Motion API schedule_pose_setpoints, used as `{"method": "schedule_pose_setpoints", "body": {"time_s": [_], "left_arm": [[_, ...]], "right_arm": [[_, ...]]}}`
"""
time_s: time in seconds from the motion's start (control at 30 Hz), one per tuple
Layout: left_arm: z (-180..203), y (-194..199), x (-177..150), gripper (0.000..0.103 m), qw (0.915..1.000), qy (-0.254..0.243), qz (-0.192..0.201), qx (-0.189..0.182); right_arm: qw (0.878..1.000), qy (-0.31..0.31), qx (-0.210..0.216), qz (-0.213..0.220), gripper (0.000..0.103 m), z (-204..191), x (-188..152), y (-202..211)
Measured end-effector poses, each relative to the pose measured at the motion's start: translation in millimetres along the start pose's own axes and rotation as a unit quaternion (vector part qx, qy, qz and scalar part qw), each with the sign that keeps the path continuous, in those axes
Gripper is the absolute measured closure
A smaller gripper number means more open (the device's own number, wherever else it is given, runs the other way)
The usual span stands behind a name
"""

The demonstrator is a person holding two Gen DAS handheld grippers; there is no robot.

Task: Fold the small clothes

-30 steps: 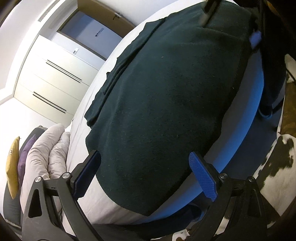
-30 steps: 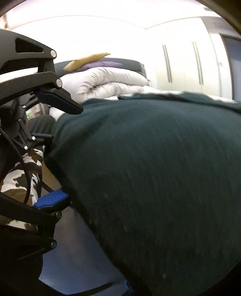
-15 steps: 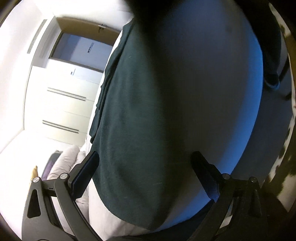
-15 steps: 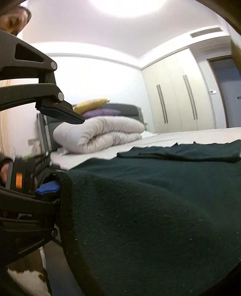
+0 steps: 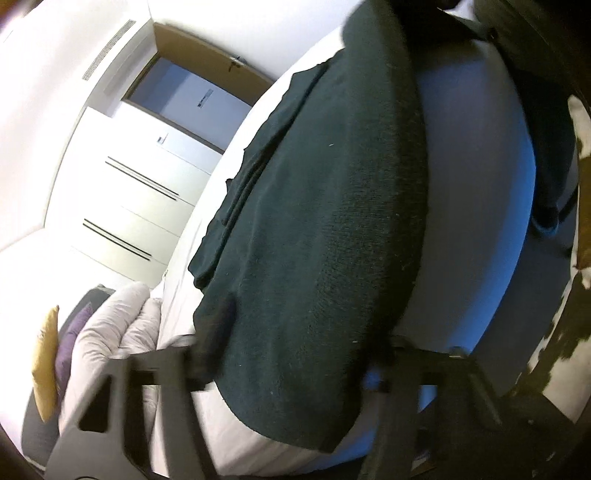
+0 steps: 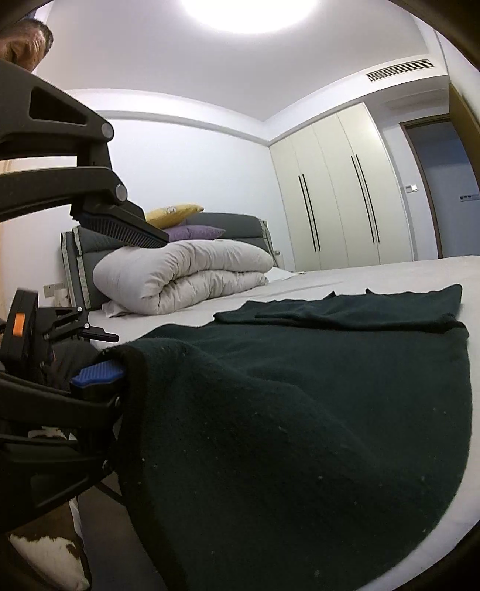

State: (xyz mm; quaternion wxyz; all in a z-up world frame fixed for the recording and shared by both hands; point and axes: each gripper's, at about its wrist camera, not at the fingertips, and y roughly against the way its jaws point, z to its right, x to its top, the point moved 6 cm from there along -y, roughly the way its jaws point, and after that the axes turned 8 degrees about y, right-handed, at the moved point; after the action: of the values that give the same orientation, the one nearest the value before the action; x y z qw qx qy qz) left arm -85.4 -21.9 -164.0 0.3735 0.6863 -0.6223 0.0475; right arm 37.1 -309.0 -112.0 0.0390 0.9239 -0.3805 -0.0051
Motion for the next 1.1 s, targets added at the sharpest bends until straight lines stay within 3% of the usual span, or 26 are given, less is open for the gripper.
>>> {"method": "schedule_pose_setpoints", "body": {"time_s": [0.13, 0.23, 0.37, 0.47, 0.53, 0.6, 0.63, 0.67, 0.7, 0.77, 0.8, 0.9, 0.97, 1.07, 1.1], "left_arm": [[-16.9, 5.6, 3.0, 0.077, 0.9994, 0.033, 0.011, -0.006], [-32.7, 16.2, 5.3, 0.079, 0.9978, 0.061, 0.023, -0.007], [-53.8, 6.1, 11.1, 0.094, 0.9936, 0.110, 0.009, -0.022], [-70.1, -0.4, 13.7, 0.096, 0.9876, 0.153, -0.002, -0.035], [-78.2, -1.5, 17.6, 0.098, 0.9862, 0.162, 0.001, -0.034], [-87.5, -0.4, 21.8, 0.098, 0.9829, 0.180, 0.000, -0.037], [-91.9, -0.6, 24.0, 0.098, 0.9814, 0.188, -0.002, -0.039], [-99.3, -1.7, 27.6, 0.098, 0.9796, 0.196, -0.004, -0.043], [-102.4, -1.9, 29.9, 0.098, 0.9788, 0.200, -0.007, -0.045], [-110.6, -0.1, 37.5, 0.098, 0.9769, 0.207, -0.008, -0.050], [-113.5, 8.3, 40.4, 0.098, 0.9764, 0.210, -0.009, -0.051], [-121.7, 15.1, 49.4, 0.098, 0.9756, 0.213, -0.010, -0.053], [-125.9, 18.4, 54.1, 0.098, 0.9735, 0.220, -0.019, -0.060], [-138.8, 22.2, 63.1, 0.098, 0.9676, 0.241, -0.021, -0.072], [-143.9, 23.0, 66.3, 0.098, 0.9645, 0.251, -0.022, -0.078]], "right_arm": [[0.999, 0.021, -0.026, -0.005, 0.042, -0.8, -1.1, 3.7], [0.996, 0.050, -0.070, -0.010, 0.042, -0.5, -0.5, 8.7], [0.988, 0.095, -0.122, -0.016, 0.042, -3.2, -0.5, 17.8], [0.969, 0.157, -0.187, -0.027, 0.042, -10.6, -1.7, 27.4], [0.943, 0.217, -0.252, -0.025, 0.041, -18.4, -1.9, 40.1], [0.897, 0.290, -0.333, -0.013, 0.039, -26.5, -2.4, 53.6], [0.868, 0.326, -0.373, -0.008, 0.039, -29.9, -3.8, 57.7], [0.827, 0.373, -0.421, -0.003, 0.039, -33.6, -7.3, 61.4], [0.775, 0.427, -0.466, -0.001, 0.039, -37.3, -14.6, 61.0], [0.704, 0.501, -0.504, -0.012, 0.039, -37.1, -33.3, 51.7], [0.677, 0.531, -0.509, -0.030, 0.039, -33.0, -47.0, 42.1], [0.659, 0.556, -0.503, -0.050, 0.039, -18.6, -72.8, 20.7], [0.632, 0.572, -0.521, -0.054, 0.039, -10.1, -79.5, 8.8], [0.565, 0.625, -0.537, -0.049, 0.039, -5.8, -94.5, -8.3], [0.536, 0.647, -0.541, -0.041, 0.039, -6.6, -100.0, -14.4]]}}
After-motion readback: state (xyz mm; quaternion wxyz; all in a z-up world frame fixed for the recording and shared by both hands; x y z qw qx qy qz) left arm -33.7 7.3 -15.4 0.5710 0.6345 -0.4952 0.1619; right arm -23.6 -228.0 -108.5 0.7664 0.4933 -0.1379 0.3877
